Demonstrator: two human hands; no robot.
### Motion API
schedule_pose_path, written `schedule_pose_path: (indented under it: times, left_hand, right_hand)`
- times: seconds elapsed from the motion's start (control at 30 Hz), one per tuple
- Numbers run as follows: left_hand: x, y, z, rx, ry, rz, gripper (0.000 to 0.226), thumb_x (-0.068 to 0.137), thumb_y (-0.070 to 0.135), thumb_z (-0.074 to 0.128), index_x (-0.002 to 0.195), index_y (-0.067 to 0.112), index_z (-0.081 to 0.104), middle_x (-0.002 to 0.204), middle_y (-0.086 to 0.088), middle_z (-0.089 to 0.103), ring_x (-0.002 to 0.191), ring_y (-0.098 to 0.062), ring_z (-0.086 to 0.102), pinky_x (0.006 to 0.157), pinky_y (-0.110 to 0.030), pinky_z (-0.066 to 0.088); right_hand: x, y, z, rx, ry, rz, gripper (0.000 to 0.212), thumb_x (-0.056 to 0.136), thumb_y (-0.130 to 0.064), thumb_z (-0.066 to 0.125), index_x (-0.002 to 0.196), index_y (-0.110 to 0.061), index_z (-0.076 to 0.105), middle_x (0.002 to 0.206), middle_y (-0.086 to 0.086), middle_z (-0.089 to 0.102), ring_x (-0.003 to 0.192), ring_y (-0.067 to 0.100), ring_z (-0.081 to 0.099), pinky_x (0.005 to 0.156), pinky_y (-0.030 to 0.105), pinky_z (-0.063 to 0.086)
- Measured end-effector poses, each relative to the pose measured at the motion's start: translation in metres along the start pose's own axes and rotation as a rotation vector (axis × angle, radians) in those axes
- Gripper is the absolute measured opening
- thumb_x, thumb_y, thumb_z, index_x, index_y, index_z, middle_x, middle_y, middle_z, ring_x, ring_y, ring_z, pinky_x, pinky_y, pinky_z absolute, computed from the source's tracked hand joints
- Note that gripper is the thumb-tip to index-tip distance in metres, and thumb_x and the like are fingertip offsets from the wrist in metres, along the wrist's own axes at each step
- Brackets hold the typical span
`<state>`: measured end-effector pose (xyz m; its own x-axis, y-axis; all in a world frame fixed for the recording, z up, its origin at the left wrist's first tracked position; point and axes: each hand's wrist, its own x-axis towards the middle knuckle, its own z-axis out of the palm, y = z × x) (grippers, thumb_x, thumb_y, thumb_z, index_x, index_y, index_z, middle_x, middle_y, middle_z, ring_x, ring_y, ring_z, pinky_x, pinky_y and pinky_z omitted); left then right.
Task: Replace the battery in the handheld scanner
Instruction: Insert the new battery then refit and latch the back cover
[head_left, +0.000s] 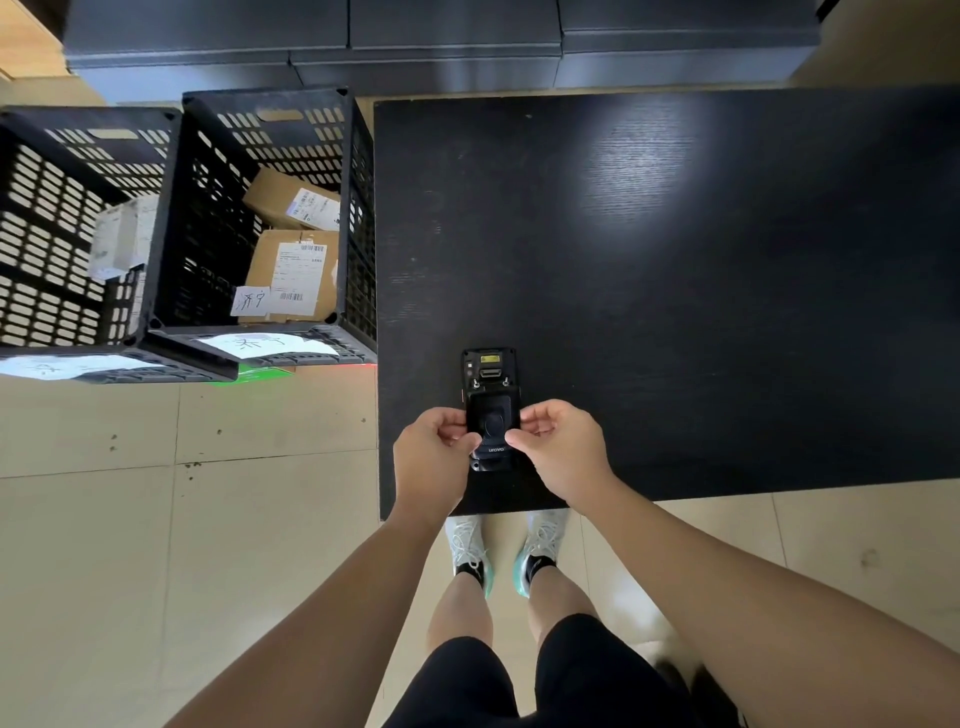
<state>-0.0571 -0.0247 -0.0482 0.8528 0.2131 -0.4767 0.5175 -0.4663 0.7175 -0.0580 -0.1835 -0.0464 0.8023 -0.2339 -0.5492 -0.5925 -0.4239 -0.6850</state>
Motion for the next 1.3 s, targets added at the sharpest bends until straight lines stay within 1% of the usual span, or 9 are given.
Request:
schedule_pose_path:
  times: [0.2, 0.37, 0.53, 0.6, 0.7, 0.9, 1.0, 1.17, 1.3]
  left_hand:
    - [0.001, -0.002, 0.007, 0.032, 0.016, -0.03, 0.026, 0.08, 0.014, 0.074, 0.106, 0.018, 0.073, 0.078, 0.015, 0.068, 0.073, 0.007, 0.061, 0.063, -0.003, 0.038]
    - [-0.001, -0.004, 0.013, 0.055, 0.033, -0.032, 0.031, 0.084, 0.012, 0.072, 0.115, 0.011, 0.071, 0.101, 0.0, 0.075, 0.082, -0.002, 0.061, 0.065, 0.003, 0.033]
    - [-0.001, -0.003, 0.015, 0.071, 0.032, -0.067, 0.032, 0.086, 0.012, 0.07, 0.119, 0.011, 0.069, 0.109, -0.001, 0.073, 0.086, -0.001, 0.059, 0.06, 0.007, 0.034]
    - [-0.001, -0.001, 0.014, 0.087, 0.042, -0.078, 0.032, 0.085, 0.014, 0.071, 0.117, 0.012, 0.07, 0.105, 0.0, 0.074, 0.084, -0.001, 0.059, 0.062, 0.004, 0.033]
    - [0.001, 0.005, 0.012, 0.088, 0.065, -0.088, 0.031, 0.079, 0.017, 0.074, 0.11, 0.014, 0.073, 0.086, 0.008, 0.072, 0.077, -0.003, 0.061, 0.068, -0.006, 0.037]
    - [0.02, 0.022, 0.011, 0.015, 0.117, -0.112, 0.036, 0.076, 0.033, 0.075, 0.108, 0.016, 0.07, 0.08, 0.006, 0.071, 0.079, -0.01, 0.067, 0.082, -0.032, 0.055]
    - [0.031, 0.026, 0.011, 0.0, 0.107, -0.134, 0.038, 0.076, 0.034, 0.076, 0.108, 0.014, 0.071, 0.081, 0.005, 0.071, 0.08, -0.012, 0.068, 0.084, -0.033, 0.055]
    - [0.037, 0.026, 0.013, 0.016, 0.084, -0.154, 0.029, 0.074, 0.031, 0.077, 0.098, 0.015, 0.072, 0.074, 0.011, 0.068, 0.075, -0.009, 0.066, 0.077, -0.03, 0.056]
    - [0.038, 0.025, 0.013, 0.008, 0.069, -0.16, 0.027, 0.074, 0.03, 0.077, 0.096, 0.017, 0.072, 0.073, 0.012, 0.068, 0.073, -0.006, 0.066, 0.075, -0.028, 0.056]
  right_hand:
    - [-0.002, -0.001, 0.003, -0.028, 0.03, 0.016, 0.021, 0.076, -0.02, 0.079, 0.095, -0.016, 0.072, 0.078, -0.01, 0.07, 0.068, -0.003, 0.063, 0.054, 0.004, 0.043]
    - [-0.003, -0.001, 0.005, -0.055, 0.027, 0.019, 0.025, 0.078, -0.022, 0.077, 0.102, -0.017, 0.074, 0.085, -0.007, 0.074, 0.074, -0.002, 0.064, 0.065, 0.005, 0.042]
    - [-0.004, -0.001, 0.007, -0.046, 0.054, 0.029, 0.029, 0.077, -0.023, 0.077, 0.105, -0.015, 0.076, 0.09, -0.004, 0.076, 0.081, 0.003, 0.066, 0.072, 0.007, 0.044]
    - [-0.004, -0.002, 0.007, -0.053, 0.057, 0.035, 0.028, 0.076, -0.023, 0.078, 0.104, -0.016, 0.076, 0.088, -0.004, 0.076, 0.08, 0.003, 0.067, 0.076, 0.012, 0.049]
    - [-0.001, -0.007, 0.006, -0.06, 0.067, 0.061, 0.031, 0.074, -0.026, 0.078, 0.103, -0.017, 0.075, 0.084, -0.007, 0.073, 0.082, 0.006, 0.067, 0.082, 0.024, 0.054]
    - [0.019, -0.027, 0.005, -0.078, 0.09, 0.103, 0.051, 0.072, -0.042, 0.077, 0.115, -0.015, 0.068, 0.101, -0.002, 0.072, 0.097, 0.013, 0.065, 0.081, 0.022, 0.046]
    - [0.028, -0.036, 0.007, -0.076, 0.087, 0.116, 0.051, 0.07, -0.04, 0.079, 0.111, -0.012, 0.069, 0.1, 0.0, 0.073, 0.096, 0.016, 0.067, 0.078, 0.021, 0.046]
    - [0.032, -0.038, 0.006, -0.104, 0.075, 0.107, 0.033, 0.069, -0.034, 0.081, 0.092, -0.012, 0.073, 0.082, 0.0, 0.073, 0.084, 0.019, 0.068, 0.074, 0.028, 0.053]
    - [0.033, -0.039, 0.004, -0.109, 0.064, 0.099, 0.032, 0.068, -0.034, 0.082, 0.091, -0.014, 0.073, 0.075, -0.007, 0.067, 0.082, 0.017, 0.068, 0.072, 0.027, 0.052]
